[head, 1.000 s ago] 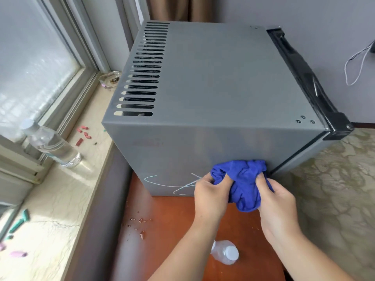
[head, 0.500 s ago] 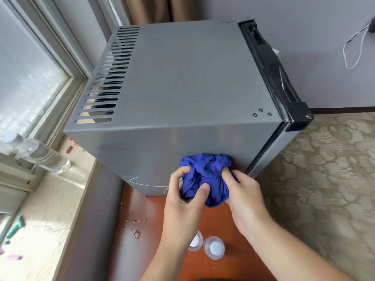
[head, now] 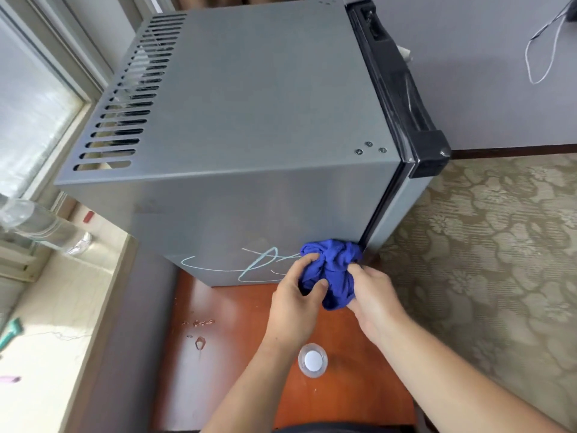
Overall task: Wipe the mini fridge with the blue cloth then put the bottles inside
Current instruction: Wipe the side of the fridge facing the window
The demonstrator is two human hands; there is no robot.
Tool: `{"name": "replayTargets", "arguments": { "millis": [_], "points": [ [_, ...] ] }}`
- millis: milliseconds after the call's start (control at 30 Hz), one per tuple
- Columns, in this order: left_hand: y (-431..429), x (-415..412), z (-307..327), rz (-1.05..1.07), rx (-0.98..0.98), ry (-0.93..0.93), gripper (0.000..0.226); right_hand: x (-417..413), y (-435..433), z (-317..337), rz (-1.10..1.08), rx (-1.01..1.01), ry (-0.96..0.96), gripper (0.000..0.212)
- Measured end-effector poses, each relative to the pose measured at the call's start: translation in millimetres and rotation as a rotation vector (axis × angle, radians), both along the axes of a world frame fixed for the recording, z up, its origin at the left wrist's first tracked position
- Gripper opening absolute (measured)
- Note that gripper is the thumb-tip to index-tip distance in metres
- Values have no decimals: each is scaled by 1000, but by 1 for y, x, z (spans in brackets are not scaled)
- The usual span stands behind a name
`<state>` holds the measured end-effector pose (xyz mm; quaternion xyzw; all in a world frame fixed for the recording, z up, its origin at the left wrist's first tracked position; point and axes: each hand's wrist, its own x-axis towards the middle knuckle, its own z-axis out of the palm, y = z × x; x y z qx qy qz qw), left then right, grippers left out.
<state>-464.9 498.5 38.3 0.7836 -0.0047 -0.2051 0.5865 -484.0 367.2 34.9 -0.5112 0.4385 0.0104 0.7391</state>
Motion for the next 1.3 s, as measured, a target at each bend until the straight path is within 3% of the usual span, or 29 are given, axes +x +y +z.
{"name": "replayTargets", "arguments": {
  "millis": [133,200,267,333,467,600,667,833,933,1067,1300],
  "points": [
    [34,-2,20,224,-101,9,42,5,30,22,141,44,-138,25],
    [47,-5,45,296,-180,-29,43,11,42,37,198,8,-268,40],
    [54,-6,68,271,-203,-128,51,17,49,49,248,-83,-361,50],
    [55,-5,79,232,-162,-179,63,19,53,55,277,-152,-408,42],
    [46,-1,53,220,-78,-115,74,18,54,41,332,-114,-335,31],
    [48,2,5,326,-152,204,62,19,61,19,310,139,-93,31],
    [53,4,-15,327,-183,277,59,19,64,12,300,208,-33,33],
    [61,7,-9,333,-155,205,43,16,69,14,325,83,-48,28],
    [74,8,15,390,-175,61,48,17,80,23,341,28,-195,34],
    [104,19,34,503,-237,-61,45,25,102,43,456,4,-289,26],
    [152,47,-23,641,-194,152,40,31,120,33,540,-71,-34,40]
  ]
}}
